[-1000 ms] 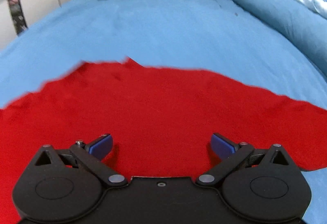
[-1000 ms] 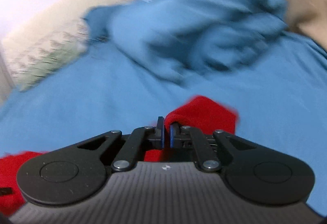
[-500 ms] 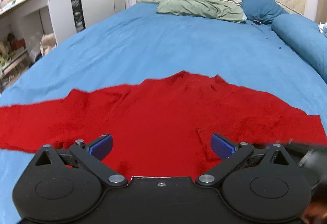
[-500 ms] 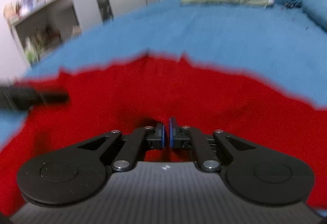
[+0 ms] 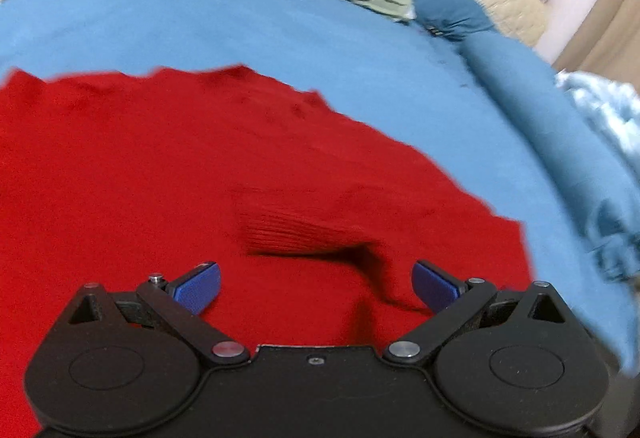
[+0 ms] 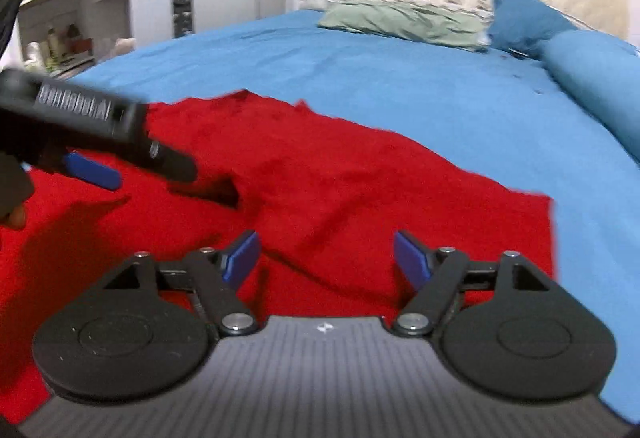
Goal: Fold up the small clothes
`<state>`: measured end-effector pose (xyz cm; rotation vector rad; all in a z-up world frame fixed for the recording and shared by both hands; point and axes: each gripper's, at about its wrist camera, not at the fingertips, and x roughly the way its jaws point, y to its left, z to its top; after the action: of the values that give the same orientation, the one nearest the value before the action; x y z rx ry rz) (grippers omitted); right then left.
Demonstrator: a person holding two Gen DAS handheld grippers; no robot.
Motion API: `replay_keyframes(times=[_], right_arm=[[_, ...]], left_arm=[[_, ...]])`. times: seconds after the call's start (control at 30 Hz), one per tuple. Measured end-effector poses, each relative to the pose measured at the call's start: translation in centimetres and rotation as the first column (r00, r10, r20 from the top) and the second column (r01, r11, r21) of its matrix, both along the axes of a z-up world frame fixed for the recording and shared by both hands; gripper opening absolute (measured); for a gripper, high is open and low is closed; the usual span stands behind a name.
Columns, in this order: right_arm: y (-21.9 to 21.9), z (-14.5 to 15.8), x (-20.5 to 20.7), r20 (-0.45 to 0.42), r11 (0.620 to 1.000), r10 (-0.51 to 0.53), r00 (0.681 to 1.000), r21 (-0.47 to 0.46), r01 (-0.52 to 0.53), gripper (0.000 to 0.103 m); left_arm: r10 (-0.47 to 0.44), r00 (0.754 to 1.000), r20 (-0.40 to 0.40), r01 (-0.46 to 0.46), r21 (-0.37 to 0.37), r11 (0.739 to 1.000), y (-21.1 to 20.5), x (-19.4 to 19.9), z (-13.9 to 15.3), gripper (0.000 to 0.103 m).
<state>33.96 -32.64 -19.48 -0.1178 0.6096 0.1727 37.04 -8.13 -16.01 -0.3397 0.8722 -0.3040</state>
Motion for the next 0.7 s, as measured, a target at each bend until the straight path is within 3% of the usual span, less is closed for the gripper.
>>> replay_keyframes(times=[0.1, 0.23, 0.3, 0.37, 0.43, 0.53, 0.7], right_arm=[[-1.6, -0.4, -1.5, -0.012, 0.997, -0.066, 0.998, 0.044, 0.067, 0.090], [-2.9, -0.3, -2.4, -0.016, 0.990, -0.112, 0.994, 0.083, 0.113, 0.090], [-3.1, -0.5, -2.6, -0.017, 0.989, -0.120, 0.993, 0.080, 0.121, 0.090], [-3.1, -0.5, -2.5, -0.015, 0.988, -0.131, 0.991, 0.078, 0.132, 0.090], [-3.2, -0.5, -2.4, -0.015, 0.987, -0.141, 0.990, 0.079, 0.142, 0.090], [-3.5, -0.7, -2.4, -0.022, 0.983, -0.158, 0.987, 0.086, 0.159, 0.090], [-4.1, -0.8, -2.4, -0.033, 0.976, -0.183, 0.983, 0.113, 0.185, 0.090]], left_arm=[[0.030, 0.999, -0.020, -0.031, -0.075, 0.997, -1.2, 1.0, -0.2, 0.099], [0.060, 0.995, -0.082, -0.071, -0.136, 0.988, -2.1, 2.5, -0.8, 0.084], [0.100, 0.991, -0.090, -0.110, -0.116, 0.987, -2.5, 3.0, -1.2, 0.076], [0.147, 0.986, -0.080, -0.154, -0.078, 0.985, -2.5, 3.1, -1.6, 0.055], [0.191, 0.979, -0.075, -0.196, -0.073, 0.978, -2.0, 3.3, -2.0, 0.045], [0.245, 0.967, -0.075, -0.250, -0.083, 0.965, -0.6, 3.1, -1.9, 0.037], [0.287, 0.956, -0.064, -0.290, -0.057, 0.955, 1.1, 1.9, -2.1, 0.034]])
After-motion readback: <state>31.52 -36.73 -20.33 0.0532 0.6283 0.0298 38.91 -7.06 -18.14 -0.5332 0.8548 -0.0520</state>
